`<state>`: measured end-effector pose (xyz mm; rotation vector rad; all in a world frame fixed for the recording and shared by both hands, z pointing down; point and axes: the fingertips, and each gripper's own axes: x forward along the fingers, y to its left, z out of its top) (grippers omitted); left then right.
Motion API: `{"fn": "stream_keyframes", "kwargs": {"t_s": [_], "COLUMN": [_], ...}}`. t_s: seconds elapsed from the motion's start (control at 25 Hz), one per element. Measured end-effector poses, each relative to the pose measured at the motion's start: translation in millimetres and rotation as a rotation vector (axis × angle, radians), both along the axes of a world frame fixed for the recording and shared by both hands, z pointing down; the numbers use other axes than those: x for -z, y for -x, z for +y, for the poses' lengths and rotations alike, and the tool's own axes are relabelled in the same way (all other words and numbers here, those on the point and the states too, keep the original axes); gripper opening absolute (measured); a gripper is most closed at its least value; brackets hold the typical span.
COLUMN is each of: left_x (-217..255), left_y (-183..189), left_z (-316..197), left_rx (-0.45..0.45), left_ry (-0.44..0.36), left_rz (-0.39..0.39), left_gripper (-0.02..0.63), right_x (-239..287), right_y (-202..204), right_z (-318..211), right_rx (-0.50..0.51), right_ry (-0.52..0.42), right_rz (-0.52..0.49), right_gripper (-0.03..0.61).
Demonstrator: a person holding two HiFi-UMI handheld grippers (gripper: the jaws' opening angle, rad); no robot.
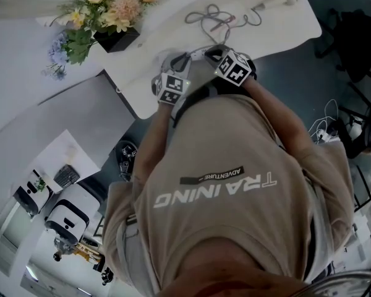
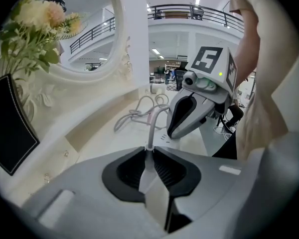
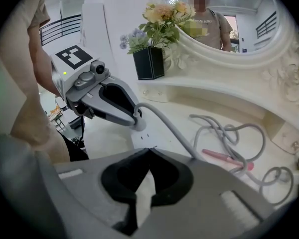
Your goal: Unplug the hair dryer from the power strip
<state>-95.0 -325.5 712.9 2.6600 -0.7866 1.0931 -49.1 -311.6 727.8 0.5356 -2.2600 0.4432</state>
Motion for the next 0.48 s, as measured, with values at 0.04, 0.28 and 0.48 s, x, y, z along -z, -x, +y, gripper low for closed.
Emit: {"fn": "stream_keyframes", "kwargs": {"t_s": [0.04, 0.28, 0.48], "left_x": [-0.6, 1.1, 9.1], "left_y": [0.9, 0.7, -2.1], "left_z": [0.3, -1.1, -2.8], "left_rx": [0.005, 0.004, -0.008], "left_ry": [0.008, 0.016, 0.0], "left_rz": [-0.001, -0.01, -0.008], "left_gripper": [0.061, 0.058, 0.057], "right_x": [-0.6, -0.6, -2.0], "right_y": [-0.3, -0.5, -0.4], "right_z": [0.0, -1.6, -1.6], "right_rx": [-0.001, -0.009, -0.019], "right_ry": [0.001, 0.009, 0.014], "right_rz": [-0.002, -0.012, -0.019], "right_gripper": [0.003, 0.003, 0.003]}}
